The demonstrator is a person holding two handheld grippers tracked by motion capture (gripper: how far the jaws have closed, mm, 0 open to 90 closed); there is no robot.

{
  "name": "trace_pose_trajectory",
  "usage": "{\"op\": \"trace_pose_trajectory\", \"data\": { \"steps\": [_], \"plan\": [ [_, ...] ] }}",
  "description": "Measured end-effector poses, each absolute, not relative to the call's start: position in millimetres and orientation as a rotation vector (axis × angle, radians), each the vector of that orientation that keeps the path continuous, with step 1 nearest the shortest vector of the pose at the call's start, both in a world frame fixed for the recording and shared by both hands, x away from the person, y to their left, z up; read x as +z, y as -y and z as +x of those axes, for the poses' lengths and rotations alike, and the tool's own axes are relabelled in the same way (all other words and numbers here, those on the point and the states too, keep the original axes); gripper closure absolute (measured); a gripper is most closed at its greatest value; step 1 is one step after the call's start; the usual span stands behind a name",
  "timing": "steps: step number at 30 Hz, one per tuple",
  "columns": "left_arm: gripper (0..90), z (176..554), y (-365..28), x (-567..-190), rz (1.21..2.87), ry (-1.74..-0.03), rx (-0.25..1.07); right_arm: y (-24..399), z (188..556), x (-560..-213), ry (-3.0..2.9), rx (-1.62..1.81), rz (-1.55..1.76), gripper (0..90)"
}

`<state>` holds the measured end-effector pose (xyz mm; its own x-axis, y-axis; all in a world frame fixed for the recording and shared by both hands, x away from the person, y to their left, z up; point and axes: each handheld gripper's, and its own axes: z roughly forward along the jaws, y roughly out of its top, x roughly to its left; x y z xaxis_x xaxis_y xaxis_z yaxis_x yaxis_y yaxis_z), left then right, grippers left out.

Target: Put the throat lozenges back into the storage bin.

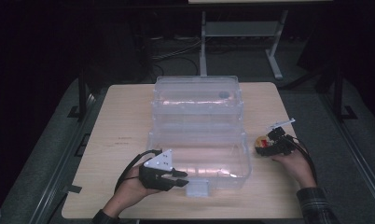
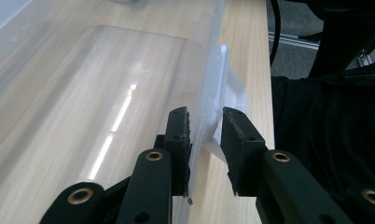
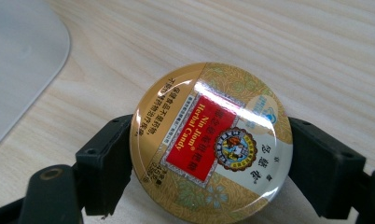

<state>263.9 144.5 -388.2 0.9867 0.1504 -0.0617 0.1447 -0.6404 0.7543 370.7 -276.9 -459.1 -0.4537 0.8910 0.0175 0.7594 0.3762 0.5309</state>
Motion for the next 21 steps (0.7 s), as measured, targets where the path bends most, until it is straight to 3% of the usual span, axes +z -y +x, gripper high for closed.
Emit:
{"op": "trace_pose_trajectory", "data": {
  "steps": [21],
  "plan": [
    [72.0,264.1,-144.6,-388.2,2.274,-0.203,0.009,282.2,360.6,-431.8,-2.372,0.759,1.416,20.1]
  ]
}}
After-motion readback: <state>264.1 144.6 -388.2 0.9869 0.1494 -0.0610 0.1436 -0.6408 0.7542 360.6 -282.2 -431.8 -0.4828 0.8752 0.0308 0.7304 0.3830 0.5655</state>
